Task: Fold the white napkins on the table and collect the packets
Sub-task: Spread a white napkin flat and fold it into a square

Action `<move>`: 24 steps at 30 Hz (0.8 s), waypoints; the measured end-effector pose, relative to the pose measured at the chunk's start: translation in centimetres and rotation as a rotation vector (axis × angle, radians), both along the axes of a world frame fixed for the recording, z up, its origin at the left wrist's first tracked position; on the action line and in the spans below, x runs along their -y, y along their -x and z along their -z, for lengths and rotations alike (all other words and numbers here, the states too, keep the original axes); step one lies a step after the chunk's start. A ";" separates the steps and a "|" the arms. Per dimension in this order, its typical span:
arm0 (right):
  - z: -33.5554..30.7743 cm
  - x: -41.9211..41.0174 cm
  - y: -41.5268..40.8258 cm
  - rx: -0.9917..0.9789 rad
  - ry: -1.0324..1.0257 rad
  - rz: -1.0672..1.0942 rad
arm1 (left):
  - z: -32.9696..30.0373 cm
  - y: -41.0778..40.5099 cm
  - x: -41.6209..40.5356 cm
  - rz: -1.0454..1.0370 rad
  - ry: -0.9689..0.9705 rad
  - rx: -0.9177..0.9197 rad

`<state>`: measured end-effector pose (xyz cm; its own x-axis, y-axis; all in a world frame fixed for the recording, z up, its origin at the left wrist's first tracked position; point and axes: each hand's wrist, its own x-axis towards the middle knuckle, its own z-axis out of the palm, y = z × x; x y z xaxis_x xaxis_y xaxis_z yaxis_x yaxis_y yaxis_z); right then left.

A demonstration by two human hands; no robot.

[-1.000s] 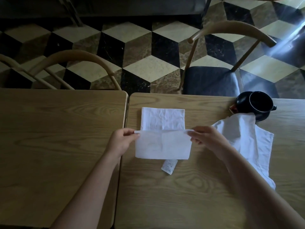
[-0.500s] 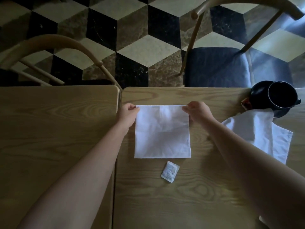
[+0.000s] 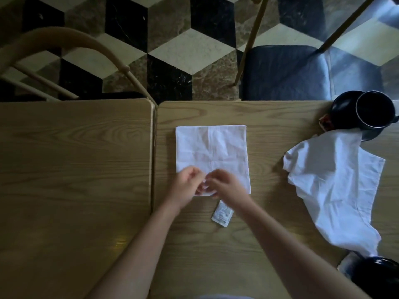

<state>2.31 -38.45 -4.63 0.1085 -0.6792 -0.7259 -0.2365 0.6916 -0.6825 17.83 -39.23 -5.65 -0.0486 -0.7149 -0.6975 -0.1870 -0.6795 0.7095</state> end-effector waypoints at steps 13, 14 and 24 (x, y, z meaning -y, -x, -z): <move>1.0 -2.2 -0.6 -0.081 -0.087 -0.023 | 1.4 -1.7 -1.8 -0.015 -0.113 0.073; 1.0 -1.9 0.3 -0.074 -0.103 0.002 | 1.6 -2.5 -1.7 -0.026 -0.142 0.089; 1.8 -0.7 8.0 -0.029 -0.207 0.106 | 2.7 -5.5 -1.3 -0.043 -0.252 0.136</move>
<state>-5.71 -37.79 -6.47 0.0212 -0.5217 -0.8528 -0.1722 0.8384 -0.5172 23.34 -37.88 -8.32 0.0846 -0.5176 -0.8514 -0.2361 -0.8406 0.4876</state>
